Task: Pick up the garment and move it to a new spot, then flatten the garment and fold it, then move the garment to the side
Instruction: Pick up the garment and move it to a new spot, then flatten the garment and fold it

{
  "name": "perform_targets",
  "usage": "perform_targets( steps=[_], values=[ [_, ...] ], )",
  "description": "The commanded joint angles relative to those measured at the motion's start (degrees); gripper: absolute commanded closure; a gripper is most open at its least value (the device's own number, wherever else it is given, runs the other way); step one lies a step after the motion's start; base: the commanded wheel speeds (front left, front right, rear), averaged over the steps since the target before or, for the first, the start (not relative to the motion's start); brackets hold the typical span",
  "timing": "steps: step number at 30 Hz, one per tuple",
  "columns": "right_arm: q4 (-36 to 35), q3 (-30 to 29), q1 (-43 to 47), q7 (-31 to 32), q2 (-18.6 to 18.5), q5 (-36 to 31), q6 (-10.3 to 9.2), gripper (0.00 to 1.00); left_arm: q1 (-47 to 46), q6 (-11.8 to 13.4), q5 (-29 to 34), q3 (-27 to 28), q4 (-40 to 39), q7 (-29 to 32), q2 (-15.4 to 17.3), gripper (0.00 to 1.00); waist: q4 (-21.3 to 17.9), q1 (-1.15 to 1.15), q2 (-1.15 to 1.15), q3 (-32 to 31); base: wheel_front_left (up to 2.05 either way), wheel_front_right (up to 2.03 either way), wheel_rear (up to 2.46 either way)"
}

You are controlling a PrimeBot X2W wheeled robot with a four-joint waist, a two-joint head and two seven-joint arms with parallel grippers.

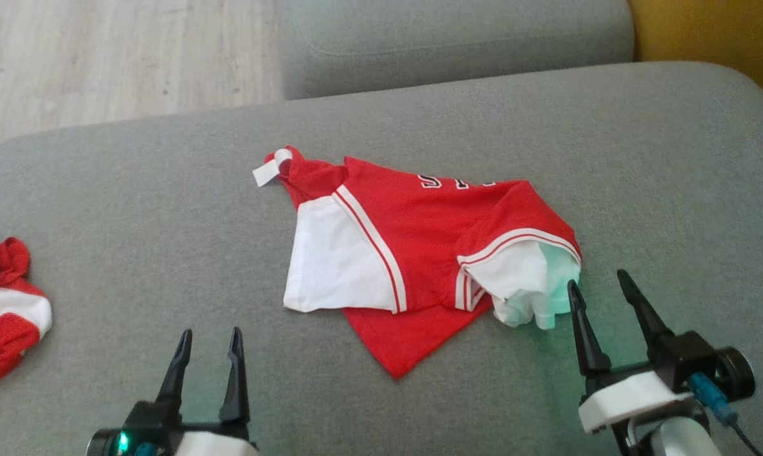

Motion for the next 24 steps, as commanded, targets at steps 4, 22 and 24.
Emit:
perform_targets(
  steps=[4,22,24],
  values=[
    [-0.92,0.48,0.35,-0.62,-0.07,-0.21,-0.04,0.00,0.28,-2.17,2.91,6.15,-3.31,-0.55,-0.96,0.00,0.98,0.01,0.00,-1.16,0.00,0.00,0.00],
    [0.21,1.61,0.05,-0.62,-0.04,2.79,-0.04,0.00,2.93,-6.53,6.88,12.96,-4.32,-0.55,-4.58,0.00,0.90,0.01,0.00,-2.22,0.00,0.00,0.00],
    [0.31,1.81,-0.03,-0.62,-0.04,2.81,-0.04,0.00,2.97,-6.79,7.06,13.13,-4.21,-0.55,-4.73,0.00,0.87,0.01,0.00,-2.27,0.00,0.00,0.00]
  ],
)
